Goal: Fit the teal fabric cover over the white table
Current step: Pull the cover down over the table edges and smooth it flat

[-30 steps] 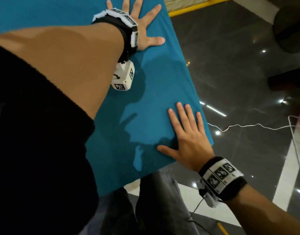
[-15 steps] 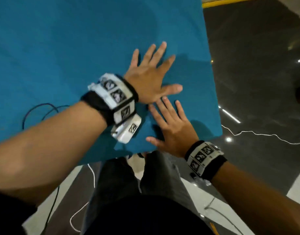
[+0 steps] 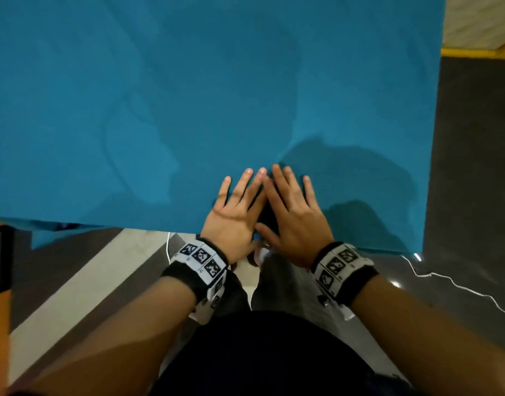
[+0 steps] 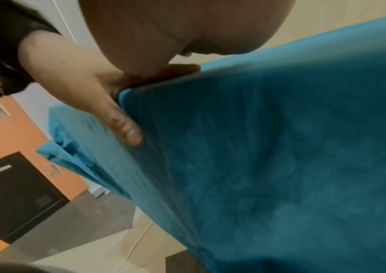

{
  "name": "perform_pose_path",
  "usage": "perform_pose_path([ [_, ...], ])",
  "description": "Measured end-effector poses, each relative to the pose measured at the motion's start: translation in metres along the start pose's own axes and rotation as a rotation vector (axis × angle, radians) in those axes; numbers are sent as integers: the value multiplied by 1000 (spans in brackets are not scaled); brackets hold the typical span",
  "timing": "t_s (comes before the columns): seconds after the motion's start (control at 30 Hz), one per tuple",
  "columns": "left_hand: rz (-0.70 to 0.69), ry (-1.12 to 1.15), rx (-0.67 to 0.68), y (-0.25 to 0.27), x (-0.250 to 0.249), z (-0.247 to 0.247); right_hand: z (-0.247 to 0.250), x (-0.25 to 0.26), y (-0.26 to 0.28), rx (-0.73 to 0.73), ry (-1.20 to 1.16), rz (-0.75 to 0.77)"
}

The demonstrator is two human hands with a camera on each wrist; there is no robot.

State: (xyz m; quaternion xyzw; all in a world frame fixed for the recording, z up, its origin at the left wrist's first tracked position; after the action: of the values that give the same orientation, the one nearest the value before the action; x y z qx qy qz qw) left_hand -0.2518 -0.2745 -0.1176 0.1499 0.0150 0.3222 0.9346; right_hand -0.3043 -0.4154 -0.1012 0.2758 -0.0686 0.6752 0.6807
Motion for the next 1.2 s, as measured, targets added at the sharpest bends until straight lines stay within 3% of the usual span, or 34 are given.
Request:
perform_pose_path([
  [0.17,276,15,78,53,88,-26,-1,-40,34,77,149,-118],
  [0.27,449,43,170,98,157,-40,12,-70,65,85,116,-278],
  [0.37,437,59,215,129,200,-39,25,-69,72,64,96,-336],
  [0.43,406,113,149,118,196,-27,23,-34,42,2,55,-248],
  [0.53,342,198,-2,60,152,-6,-3,48,-31,-52,-4,-49],
  [0.6,335,213,-44,33,128,-3,-24,89,-68,-31,-17,-31],
  [0.67,366,174,-32,35,137,-14,-37,98,-76,-5,41,-64],
  [0.77,532,180,-37,78,191,-41,-37,76,-56,-21,101,-132],
  [0.93,868,209,-30,143,289,-70,-24,37,-7,-7,44,-373],
  [1.07,1092,379,52,172,354,-77,-6,21,10,21,-1,-533],
  [1.1,1057,405,40,169,360,-73,-5,29,0,12,-13,-500],
  [1.2,550,316,25,151,349,-61,-16,77,-55,93,-23,-246],
])
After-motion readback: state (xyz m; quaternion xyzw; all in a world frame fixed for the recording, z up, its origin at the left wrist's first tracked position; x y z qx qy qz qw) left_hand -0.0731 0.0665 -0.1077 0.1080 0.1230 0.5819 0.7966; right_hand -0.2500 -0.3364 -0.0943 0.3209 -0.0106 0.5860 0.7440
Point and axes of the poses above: each hand's wrist, its own y-axis away from the middle knuckle, its own z-axis out of the back of the hand, x = y × z, the point moved 2 cm from there along -y, towards the middle knuckle, and after that the axes turned 14 degrees about -y, right-handed, at the moved point
